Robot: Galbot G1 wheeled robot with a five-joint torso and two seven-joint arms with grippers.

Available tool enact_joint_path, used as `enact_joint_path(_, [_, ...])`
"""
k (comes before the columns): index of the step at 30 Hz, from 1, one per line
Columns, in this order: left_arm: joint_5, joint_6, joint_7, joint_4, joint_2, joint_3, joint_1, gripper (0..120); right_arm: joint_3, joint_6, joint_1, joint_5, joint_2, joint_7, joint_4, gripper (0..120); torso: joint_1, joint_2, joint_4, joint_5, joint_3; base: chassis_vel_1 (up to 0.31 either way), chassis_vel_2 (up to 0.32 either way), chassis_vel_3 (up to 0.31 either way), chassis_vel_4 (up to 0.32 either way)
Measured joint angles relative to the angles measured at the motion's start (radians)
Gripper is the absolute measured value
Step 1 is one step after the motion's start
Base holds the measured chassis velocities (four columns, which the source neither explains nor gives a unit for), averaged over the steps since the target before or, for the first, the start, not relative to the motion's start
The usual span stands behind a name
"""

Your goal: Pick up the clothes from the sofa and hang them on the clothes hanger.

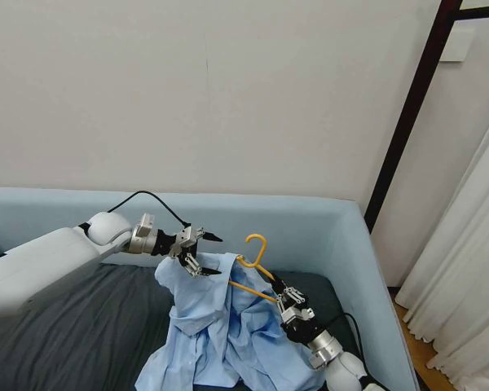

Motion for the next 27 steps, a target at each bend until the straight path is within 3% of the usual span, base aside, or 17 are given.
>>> enact_joint_path(8, [0.006,-0.002,0.001,0.041,-0.032,-0.009,0.023,95,-0.012,0.0,0.003,-0.022,0.005,0.0,0.014,5,0.0,0.0,-0.0005,0.0,0.0,0.0,0.0,0.0,0.0])
enact_joint_path(12, [0.009,-0.003,0.015,0.065,-0.054,-0.009,0.027,76,-0.015,0.001,0.005,-0.023,0.002,0.0,0.009,5,0.0,0.0,-0.0007,0.0001,0.0,0.0,0.0,0.0,0.0])
enact_joint_path(27, [0.021,-0.007,0.031,0.069,-0.055,-0.011,0.053,23,-0.018,0.016,0.004,-0.032,-0.006,-0.001,0.01,5,0.0,0.0,-0.0007,0.0001,0.0,0.0,0.0,0.0,0.0])
